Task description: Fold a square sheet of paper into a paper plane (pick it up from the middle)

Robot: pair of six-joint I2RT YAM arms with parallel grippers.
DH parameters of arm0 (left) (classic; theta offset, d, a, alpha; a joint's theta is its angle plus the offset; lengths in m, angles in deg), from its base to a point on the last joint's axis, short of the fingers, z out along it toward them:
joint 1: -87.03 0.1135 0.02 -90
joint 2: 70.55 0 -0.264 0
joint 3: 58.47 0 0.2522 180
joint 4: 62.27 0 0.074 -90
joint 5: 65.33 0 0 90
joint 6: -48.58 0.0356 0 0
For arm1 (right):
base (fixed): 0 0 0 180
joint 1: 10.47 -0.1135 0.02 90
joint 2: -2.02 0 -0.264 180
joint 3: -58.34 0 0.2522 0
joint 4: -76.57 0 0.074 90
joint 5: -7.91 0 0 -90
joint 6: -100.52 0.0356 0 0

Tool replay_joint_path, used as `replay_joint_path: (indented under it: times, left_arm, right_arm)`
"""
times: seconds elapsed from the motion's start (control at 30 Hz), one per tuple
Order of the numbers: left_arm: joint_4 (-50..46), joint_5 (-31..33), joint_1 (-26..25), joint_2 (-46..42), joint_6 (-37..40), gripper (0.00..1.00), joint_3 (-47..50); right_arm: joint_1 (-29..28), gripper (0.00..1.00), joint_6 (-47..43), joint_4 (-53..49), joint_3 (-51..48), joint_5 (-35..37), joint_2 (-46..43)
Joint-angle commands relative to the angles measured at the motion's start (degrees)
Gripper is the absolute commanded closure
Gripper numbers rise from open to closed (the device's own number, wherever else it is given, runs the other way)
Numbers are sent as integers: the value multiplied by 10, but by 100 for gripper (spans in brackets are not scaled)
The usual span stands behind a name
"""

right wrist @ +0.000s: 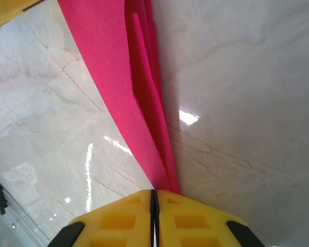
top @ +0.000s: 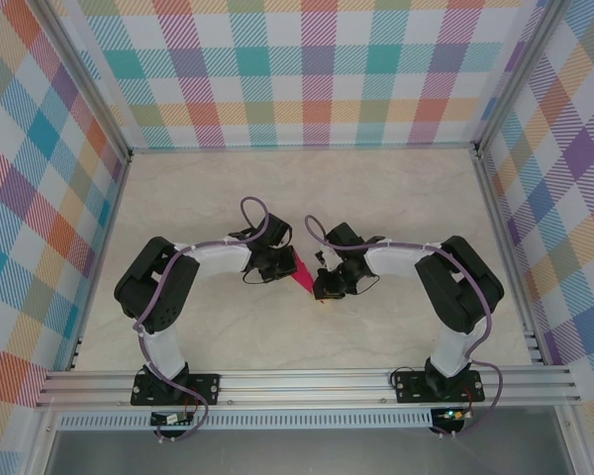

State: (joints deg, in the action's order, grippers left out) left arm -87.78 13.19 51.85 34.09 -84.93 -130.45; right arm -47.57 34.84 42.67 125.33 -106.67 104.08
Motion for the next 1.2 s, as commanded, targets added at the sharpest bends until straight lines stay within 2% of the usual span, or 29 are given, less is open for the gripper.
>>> replay_joint_path:
  times: [0.0,0.23,0.4,0.7,0.97,1.17]
  left_arm:
    - [-59,70,0,54,14,96,22]
    - [-53,64,0,52,14,96,24]
    - [-50,59,1,50,14,96,26]
    - [-49,57,-1,51,10,96,25]
    - [-51,55,-2,50,11,96,19]
    - [-55,55,-2,45,13,96,15]
  right_arm:
    - [3,90,-18,-66,-30,10,-4]
    - [15,89,-22,-72,-42,5,-56]
    - [14,87,-19,-54,-2,-35,-93]
    - [-4,87,-9,-29,81,-36,5]
    - [-9,87,-17,-32,85,-41,38]
    - [-7,88,-15,-42,80,-6,56]
